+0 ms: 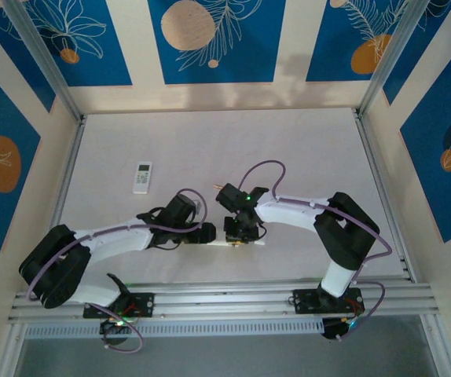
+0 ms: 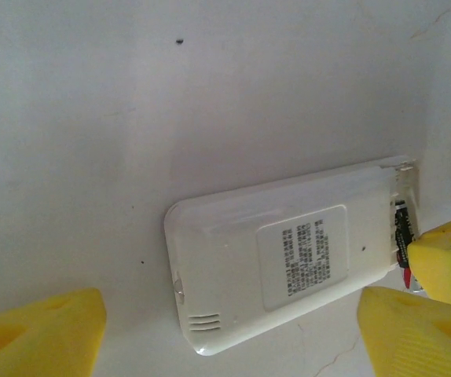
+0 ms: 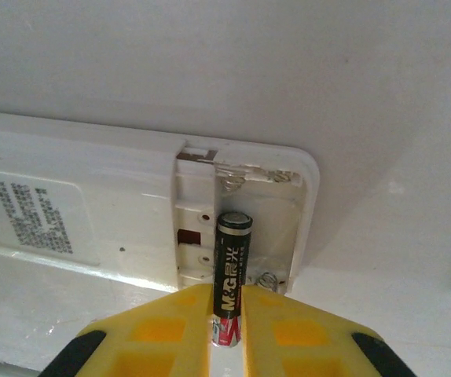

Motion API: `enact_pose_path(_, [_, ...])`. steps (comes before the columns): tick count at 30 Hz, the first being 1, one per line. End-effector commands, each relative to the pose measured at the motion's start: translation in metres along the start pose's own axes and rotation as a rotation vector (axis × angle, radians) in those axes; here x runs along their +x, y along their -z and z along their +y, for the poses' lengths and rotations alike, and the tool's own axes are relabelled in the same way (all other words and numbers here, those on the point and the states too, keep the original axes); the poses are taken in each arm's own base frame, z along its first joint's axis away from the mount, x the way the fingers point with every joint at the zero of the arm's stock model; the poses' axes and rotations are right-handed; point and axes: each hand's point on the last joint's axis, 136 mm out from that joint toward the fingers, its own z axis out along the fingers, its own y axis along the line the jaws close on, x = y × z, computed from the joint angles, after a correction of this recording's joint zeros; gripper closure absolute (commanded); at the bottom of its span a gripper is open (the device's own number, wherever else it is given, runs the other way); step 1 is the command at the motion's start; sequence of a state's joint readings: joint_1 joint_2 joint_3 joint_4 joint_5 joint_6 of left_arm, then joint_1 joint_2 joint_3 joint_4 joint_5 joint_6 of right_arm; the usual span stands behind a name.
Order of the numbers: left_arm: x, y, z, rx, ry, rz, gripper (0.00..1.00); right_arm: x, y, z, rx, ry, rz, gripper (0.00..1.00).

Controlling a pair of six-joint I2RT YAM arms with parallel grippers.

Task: Load the batteries into the remote control

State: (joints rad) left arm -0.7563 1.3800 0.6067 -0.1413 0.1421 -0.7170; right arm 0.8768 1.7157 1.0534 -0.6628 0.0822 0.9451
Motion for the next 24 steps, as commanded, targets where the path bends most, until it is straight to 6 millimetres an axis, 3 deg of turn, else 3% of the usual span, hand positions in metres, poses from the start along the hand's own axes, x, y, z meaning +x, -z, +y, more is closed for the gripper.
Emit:
enact_pose_path(1, [0.009,-0.006,0.008,-0.022,0.023,0.05,0.23,-0.002,-0.007,-0.008,0.039,-0.015,0.0,0.84])
enact_pose_path(8, [0.014,-0.015,0.035,-0.16,0.04,0.069,0.34,-0.01,-0.019,-0.019,0.087,0.016,-0.045,0.86])
enact_pose_path(21, [0.009,-0.017,0.036,-0.162,0.049,0.041,0.39,-0.04,-0.043,-0.02,0.11,0.099,-0.254,0.89])
enact_pose_path(24, [0.007,-0.017,0.034,-0.162,0.045,0.039,0.4,-0.045,-0.049,-0.028,0.125,0.082,-0.302,0.89])
